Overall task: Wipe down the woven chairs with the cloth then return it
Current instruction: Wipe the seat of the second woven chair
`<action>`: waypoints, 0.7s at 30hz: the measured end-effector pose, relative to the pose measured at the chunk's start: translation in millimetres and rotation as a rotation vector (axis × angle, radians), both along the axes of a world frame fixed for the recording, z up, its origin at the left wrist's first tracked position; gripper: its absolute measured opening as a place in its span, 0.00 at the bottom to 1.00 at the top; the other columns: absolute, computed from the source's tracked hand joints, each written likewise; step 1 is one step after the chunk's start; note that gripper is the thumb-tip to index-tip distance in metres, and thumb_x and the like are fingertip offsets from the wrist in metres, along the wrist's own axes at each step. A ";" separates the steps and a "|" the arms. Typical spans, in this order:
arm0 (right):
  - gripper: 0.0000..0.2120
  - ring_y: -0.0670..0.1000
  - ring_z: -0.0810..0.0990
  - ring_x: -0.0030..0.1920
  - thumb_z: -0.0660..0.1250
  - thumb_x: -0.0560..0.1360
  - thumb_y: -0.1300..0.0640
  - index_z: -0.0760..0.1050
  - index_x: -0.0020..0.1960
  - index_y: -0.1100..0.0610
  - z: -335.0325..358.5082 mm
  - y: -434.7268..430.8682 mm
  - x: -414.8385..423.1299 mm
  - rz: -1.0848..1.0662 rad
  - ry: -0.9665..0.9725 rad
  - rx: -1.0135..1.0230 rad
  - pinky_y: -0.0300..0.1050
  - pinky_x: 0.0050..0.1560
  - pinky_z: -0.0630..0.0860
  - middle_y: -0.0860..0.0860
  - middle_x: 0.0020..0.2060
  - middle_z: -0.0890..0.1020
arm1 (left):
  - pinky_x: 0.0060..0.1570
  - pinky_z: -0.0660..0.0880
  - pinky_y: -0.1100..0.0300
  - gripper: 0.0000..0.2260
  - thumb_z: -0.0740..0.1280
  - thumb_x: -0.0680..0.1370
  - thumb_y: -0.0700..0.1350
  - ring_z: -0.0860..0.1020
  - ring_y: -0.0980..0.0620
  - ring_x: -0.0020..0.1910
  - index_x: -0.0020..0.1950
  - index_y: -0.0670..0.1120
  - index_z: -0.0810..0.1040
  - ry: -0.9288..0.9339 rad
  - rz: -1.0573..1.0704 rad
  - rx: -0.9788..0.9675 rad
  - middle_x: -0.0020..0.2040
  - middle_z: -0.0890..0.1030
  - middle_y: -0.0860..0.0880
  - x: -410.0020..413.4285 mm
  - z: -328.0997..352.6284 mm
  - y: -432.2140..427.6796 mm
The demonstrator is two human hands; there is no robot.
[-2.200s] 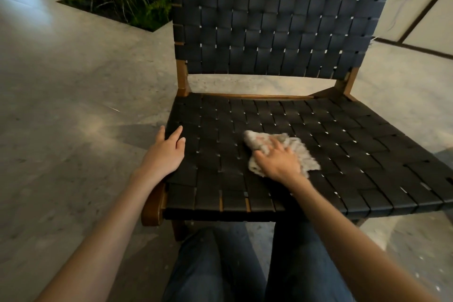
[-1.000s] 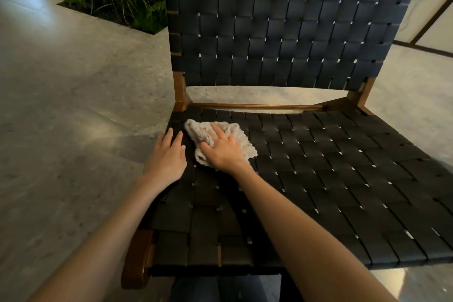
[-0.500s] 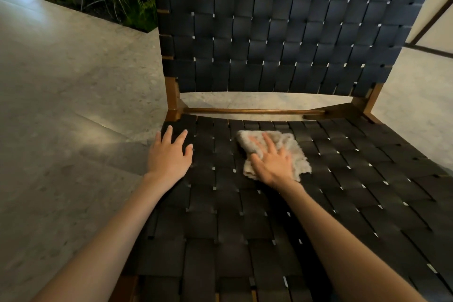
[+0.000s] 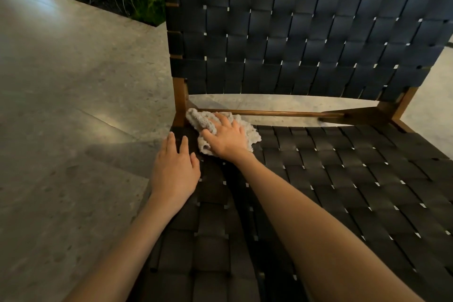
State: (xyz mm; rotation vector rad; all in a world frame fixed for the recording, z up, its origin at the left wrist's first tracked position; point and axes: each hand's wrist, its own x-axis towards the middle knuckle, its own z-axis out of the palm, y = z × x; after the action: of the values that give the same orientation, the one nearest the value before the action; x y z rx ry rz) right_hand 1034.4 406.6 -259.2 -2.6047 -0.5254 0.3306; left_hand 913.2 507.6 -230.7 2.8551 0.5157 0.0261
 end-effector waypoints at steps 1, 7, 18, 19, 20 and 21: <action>0.28 0.61 0.54 0.74 0.52 0.78 0.39 0.58 0.76 0.46 -2.1 -7.6 1.5 -0.035 -0.014 -0.024 0.59 0.72 0.50 0.50 0.76 0.57 | 0.73 0.54 0.52 0.24 0.51 0.82 0.51 0.51 0.46 0.77 0.77 0.46 0.53 0.006 0.004 0.007 0.78 0.50 0.42 0.0 -0.3 0.0; 0.29 0.63 0.48 0.76 0.49 0.78 0.38 0.53 0.77 0.45 -9.5 -90.7 8.0 -0.265 -0.069 -0.257 0.64 0.73 0.44 0.49 0.77 0.51 | 0.72 0.57 0.52 0.23 0.55 0.82 0.51 0.53 0.47 0.76 0.76 0.46 0.57 -0.024 0.023 -0.097 0.77 0.54 0.43 -0.1 4.8 0.5; 0.26 0.62 0.45 0.76 0.49 0.80 0.41 0.50 0.77 0.41 5.8 -90.8 -77.2 -0.136 0.043 -0.102 0.63 0.73 0.38 0.47 0.78 0.49 | 0.71 0.58 0.55 0.21 0.59 0.81 0.43 0.57 0.49 0.75 0.74 0.44 0.62 -0.069 0.040 -0.370 0.77 0.56 0.47 -23.1 29.8 6.3; 0.26 0.62 0.46 0.76 0.49 0.80 0.41 0.50 0.76 0.41 10.3 -77.7 -95.0 -0.074 0.063 -0.061 0.62 0.73 0.39 0.46 0.78 0.49 | 0.70 0.58 0.57 0.21 0.59 0.81 0.41 0.58 0.50 0.75 0.75 0.44 0.62 -0.082 0.052 -0.409 0.76 0.57 0.47 -32.0 32.3 9.0; 0.25 0.62 0.46 0.76 0.49 0.80 0.41 0.50 0.76 0.41 15.6 -64.9 -112.0 -0.026 0.082 -0.027 0.61 0.73 0.39 0.46 0.78 0.49 | 0.70 0.58 0.58 0.21 0.58 0.81 0.40 0.59 0.51 0.74 0.75 0.44 0.61 -0.091 0.061 -0.447 0.76 0.58 0.47 -42.2 34.6 12.0; 0.25 0.62 0.47 0.76 0.49 0.80 0.42 0.50 0.76 0.41 21.8 -52.8 -128.4 0.008 0.093 -0.001 0.60 0.73 0.40 0.45 0.77 0.49 | 0.70 0.59 0.58 0.22 0.58 0.81 0.40 0.60 0.51 0.74 0.75 0.45 0.60 -0.095 0.063 -0.479 0.76 0.60 0.47 -53.7 36.2 16.0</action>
State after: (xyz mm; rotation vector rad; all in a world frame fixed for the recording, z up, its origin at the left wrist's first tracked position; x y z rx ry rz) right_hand 906.1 353.8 -237.4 -2.5746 -0.5040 0.4529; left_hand 859.5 523.6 -194.5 2.3586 0.5110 0.0426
